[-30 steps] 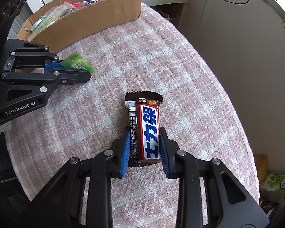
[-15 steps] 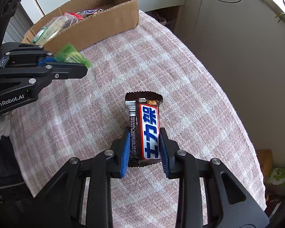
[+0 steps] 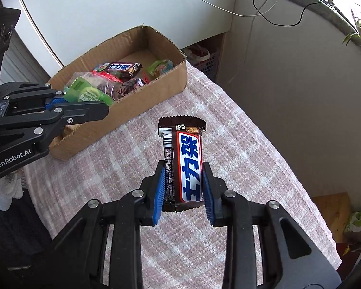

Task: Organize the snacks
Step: 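Carry the green candy and chocolate bar over the cardboard box, then open both tools to release the green candy and chocolate bar into the box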

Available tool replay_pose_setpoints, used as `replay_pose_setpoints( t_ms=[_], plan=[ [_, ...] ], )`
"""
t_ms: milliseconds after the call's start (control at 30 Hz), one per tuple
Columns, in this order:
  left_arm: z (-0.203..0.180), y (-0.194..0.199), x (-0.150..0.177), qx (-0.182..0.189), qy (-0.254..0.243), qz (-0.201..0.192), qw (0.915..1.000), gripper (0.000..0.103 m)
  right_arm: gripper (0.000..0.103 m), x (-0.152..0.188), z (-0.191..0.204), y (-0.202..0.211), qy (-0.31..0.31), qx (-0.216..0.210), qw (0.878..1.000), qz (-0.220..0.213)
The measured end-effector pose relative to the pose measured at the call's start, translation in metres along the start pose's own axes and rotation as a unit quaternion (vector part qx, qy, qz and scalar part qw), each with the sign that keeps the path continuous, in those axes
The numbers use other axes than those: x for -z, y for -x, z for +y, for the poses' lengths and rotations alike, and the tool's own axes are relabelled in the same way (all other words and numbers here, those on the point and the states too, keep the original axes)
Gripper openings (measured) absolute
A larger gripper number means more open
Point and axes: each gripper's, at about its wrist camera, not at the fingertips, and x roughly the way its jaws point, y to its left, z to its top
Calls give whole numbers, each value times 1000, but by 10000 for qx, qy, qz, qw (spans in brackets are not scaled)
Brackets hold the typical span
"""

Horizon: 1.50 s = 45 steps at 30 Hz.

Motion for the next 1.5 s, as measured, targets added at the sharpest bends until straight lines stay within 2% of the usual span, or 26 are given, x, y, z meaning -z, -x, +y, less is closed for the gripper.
replay_pose_setpoints(
  t_ms=[333, 533, 833, 1333, 1433, 1500],
  plan=[
    [44, 16, -8, -170, 146, -160, 9996, 5, 29, -51, 33, -3, -105, -104, 9996, -232],
    [72, 14, -10, -268, 442, -77, 9986, 5, 29, -74, 50, -10, -166, -75, 9995, -275],
    [91, 0, -37, -418, 626, 4, 9972, 5, 29, -105, 59, -33, -423, -85, 9987, -257],
    [103, -18, -54, -418, 760, 249, 9959, 6, 29, -118, 65, -51, -614, -189, 9978, -172],
    [104, -18, -56, -455, 783, 239, 9956, 15, 29, -119, 65, -49, -568, -178, 9980, -191],
    [106, -18, -56, -453, 805, 230, 9955, 16, 29, -119, 66, -47, -559, -194, 9980, -223]
  ],
)
